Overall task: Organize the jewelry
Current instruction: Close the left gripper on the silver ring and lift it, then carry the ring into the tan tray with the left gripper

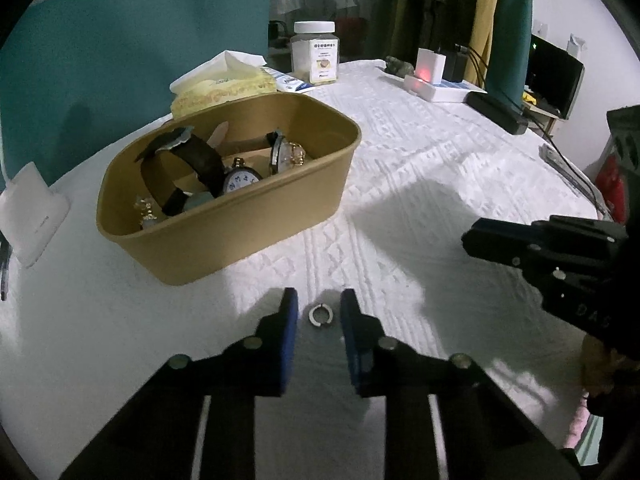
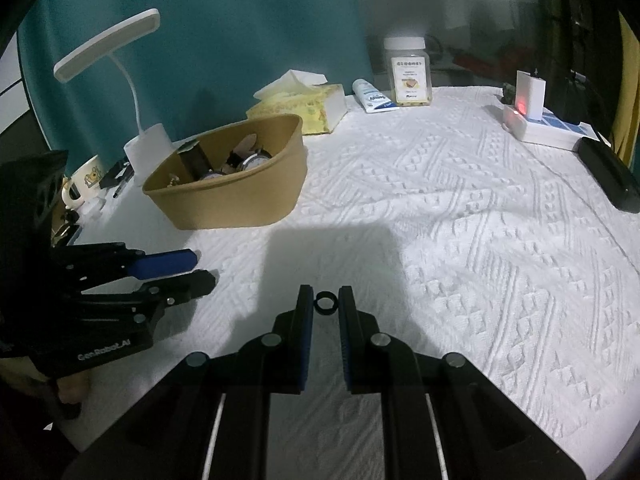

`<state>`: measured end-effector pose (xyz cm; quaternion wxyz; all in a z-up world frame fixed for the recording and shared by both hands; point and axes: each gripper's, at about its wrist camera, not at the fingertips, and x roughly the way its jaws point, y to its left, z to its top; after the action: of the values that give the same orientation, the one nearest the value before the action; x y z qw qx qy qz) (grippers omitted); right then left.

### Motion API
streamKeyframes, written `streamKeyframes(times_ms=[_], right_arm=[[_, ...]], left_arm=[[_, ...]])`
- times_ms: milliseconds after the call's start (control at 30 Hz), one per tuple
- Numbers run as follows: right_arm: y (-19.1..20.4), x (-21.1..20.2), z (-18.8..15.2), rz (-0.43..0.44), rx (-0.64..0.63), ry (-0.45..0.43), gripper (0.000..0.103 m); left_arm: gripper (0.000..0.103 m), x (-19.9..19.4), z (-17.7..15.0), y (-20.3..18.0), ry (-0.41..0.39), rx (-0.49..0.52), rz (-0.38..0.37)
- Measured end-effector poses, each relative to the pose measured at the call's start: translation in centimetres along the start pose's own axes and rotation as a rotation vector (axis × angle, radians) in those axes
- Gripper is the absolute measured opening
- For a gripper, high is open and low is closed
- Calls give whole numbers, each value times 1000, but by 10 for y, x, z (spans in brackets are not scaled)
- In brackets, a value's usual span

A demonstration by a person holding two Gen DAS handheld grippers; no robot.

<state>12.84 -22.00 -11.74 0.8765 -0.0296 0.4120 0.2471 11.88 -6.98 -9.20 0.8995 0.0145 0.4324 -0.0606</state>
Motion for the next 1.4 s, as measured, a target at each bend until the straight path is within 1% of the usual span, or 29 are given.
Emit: streamKeyframes(times_ms=[67, 400, 567, 667, 967, 1233, 1400], right_arm=[[0, 0, 0, -1, -2, 0, 11], [3, -1, 1, -10, -10, -3, 11], [9, -2, 4, -13, -23, -8, 11], [13, -2, 8, -13, -33, -14, 11], [33, -1, 33, -14, -77, -41, 11], [53, 2, 64, -9, -119, -77, 11], [61, 7, 82, -8, -141, -90, 11]], left_arm=[[12, 0, 0, 0, -1, 2, -11], [12, -5, -3, 1, -11, 2, -36], [12, -15, -4, 4, -42, -7, -50], [12, -25, -2, 10, -77, -19, -54], [12, -45, 6, 40, -147, -67, -37], [12, -61, 16, 68, -200, -100, -16], [12, -68, 21, 83, -241, -121, -16]])
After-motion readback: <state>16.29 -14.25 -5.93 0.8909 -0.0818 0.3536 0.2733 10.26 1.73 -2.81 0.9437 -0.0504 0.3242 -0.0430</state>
